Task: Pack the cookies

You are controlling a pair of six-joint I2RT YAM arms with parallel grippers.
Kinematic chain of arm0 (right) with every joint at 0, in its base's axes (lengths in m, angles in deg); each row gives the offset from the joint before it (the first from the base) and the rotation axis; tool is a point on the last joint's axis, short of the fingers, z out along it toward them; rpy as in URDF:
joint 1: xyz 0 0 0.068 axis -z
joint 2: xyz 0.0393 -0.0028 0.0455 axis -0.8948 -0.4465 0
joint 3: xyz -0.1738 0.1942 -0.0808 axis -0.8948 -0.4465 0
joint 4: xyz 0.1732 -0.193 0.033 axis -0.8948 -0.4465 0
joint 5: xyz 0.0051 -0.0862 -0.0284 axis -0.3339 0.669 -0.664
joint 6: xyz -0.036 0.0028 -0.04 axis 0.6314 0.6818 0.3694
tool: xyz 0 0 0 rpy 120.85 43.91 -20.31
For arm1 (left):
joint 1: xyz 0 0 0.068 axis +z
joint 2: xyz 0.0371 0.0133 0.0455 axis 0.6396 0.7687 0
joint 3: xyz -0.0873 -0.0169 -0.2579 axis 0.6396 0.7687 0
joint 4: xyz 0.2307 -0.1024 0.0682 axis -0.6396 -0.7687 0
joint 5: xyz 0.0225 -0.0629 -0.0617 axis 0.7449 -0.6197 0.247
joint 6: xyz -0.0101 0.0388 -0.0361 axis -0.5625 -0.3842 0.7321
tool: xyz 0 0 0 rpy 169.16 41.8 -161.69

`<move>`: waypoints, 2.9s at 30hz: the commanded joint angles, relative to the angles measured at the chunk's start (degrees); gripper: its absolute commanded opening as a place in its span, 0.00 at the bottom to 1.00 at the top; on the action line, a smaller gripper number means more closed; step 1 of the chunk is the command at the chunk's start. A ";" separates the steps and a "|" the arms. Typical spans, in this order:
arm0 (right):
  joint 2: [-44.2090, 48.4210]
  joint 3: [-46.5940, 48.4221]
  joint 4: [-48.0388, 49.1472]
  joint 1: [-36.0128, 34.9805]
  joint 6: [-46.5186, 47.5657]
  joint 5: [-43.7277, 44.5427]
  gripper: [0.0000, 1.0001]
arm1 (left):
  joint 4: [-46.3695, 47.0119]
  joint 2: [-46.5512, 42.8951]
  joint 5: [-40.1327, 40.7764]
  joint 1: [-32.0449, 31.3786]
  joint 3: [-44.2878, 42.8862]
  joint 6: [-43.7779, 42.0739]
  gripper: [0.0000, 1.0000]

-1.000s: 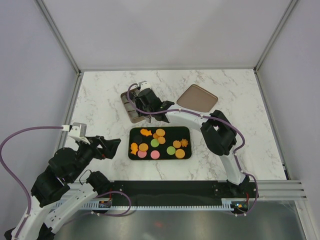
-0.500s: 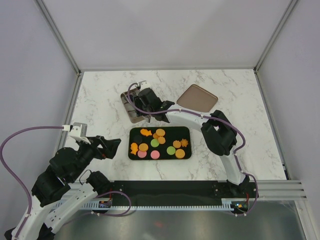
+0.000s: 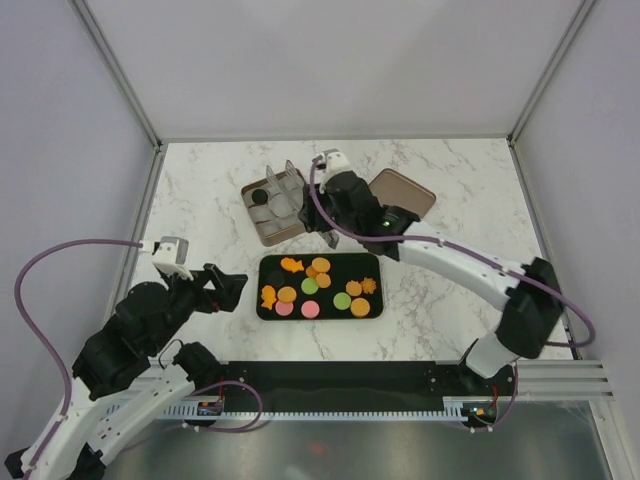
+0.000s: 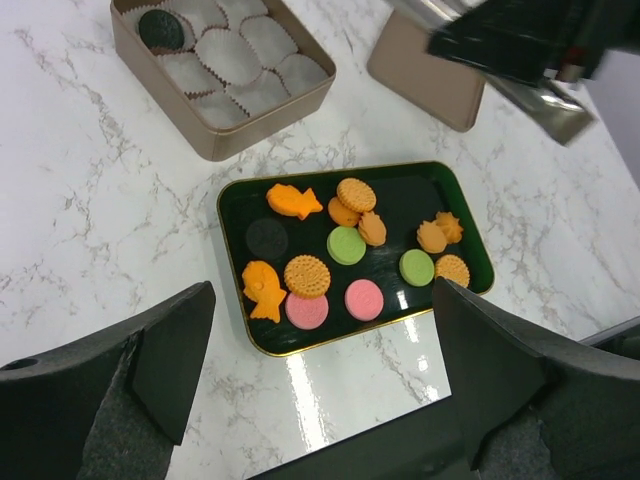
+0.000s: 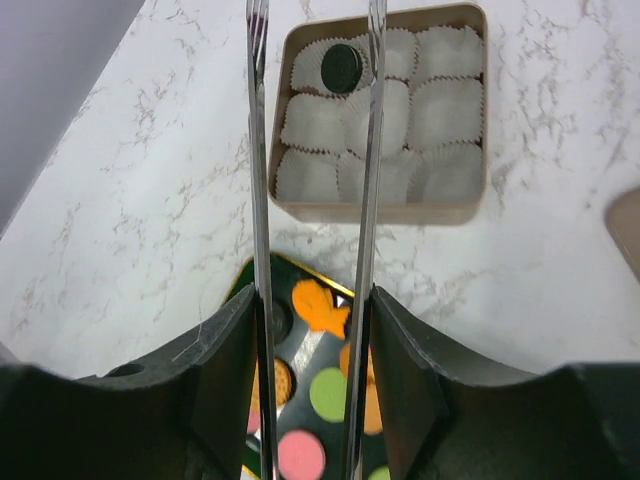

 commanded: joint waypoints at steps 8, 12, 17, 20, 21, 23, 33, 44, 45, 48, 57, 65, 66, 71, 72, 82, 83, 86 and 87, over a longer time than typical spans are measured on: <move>31.34 -28.46 -10.79 -0.84 -5.45 -4.62 0.53 | 0.20 8.27 -1.06 -0.16 -3.41 1.08 0.96; 35.84 -34.96 -12.47 -1.81 -7.12 -7.42 0.53 | 2.22 8.62 -0.71 -0.16 -0.43 1.08 0.96; 37.87 -38.84 -12.30 -2.69 -8.08 -8.48 0.54 | 2.92 7.05 -0.89 -0.07 0.37 0.64 0.97; 37.79 -40.51 -11.33 -2.78 -8.35 -9.45 0.54 | 3.01 6.52 -0.71 -0.07 0.72 0.72 0.97; 37.52 -40.95 -10.89 -2.95 -8.52 -9.62 0.54 | 3.10 6.43 -0.62 -0.07 0.81 0.73 0.97; 37.00 -41.22 -10.54 -3.04 -8.61 -9.97 0.54 | 3.10 6.51 -0.54 -0.16 0.81 0.81 0.97; 35.41 -40.87 -8.96 -4.10 -8.79 -10.15 0.54 | 3.28 7.31 -0.89 -0.07 0.99 0.64 0.97; 32.25 -41.57 -6.94 -4.80 -8.61 -10.15 0.54 | 3.36 7.22 -0.89 -0.16 1.08 0.64 0.97; 32.07 -41.66 -6.85 -4.89 -8.79 -10.24 0.54 | 3.36 7.30 -0.89 -0.16 1.08 0.64 0.97; 31.46 -41.83 -6.50 -4.98 -8.79 -10.24 0.54 | 3.54 7.31 -0.89 -0.16 1.08 0.64 0.97; 31.02 -41.66 -6.50 -5.24 -8.88 -9.89 0.45 | 3.45 7.22 -0.97 -0.07 1.08 0.55 0.97; 33.47 -36.67 -12.54 -5.24 -7.03 -8.92 0.37 | 3.45 6.69 -0.80 -0.16 1.16 0.64 0.97; 34.09 -35.69 -13.60 -5.33 -6.51 -8.57 0.35 | 3.54 6.60 -0.80 -0.07 1.16 0.64 0.97; 37.60 -30.59 -20.19 -5.33 -5.27 -4.27 0.34 | 3.45 6.60 -0.62 -0.16 1.08 0.64 0.97; 38.31 -30.06 -20.47 -5.33 -5.01 -4.00 0.33 | 3.45 6.52 -0.62 -0.16 1.16 0.64 0.97; 21.64 -14.61 -13.27 -3.84 2.45 2.94 0.32 | 3.45 7.92 -0.36 -0.16 1.16 0.64 0.97; 19.26 -10.58 -11.70 -3.05 3.59 3.12 0.32 | 3.45 8.09 -0.36 -0.16 1.08 0.64 0.97; 8.03 -3.44 -8.09 -1.64 5.44 2.95 0.31 | 3.45 7.83 0.43 -0.07 1.08 0.90 0.97; 5.82 -1.77 -7.47 -1.38 5.97 2.86 0.32 | 3.28 7.66 0.52 -0.07 1.08 0.81 0.97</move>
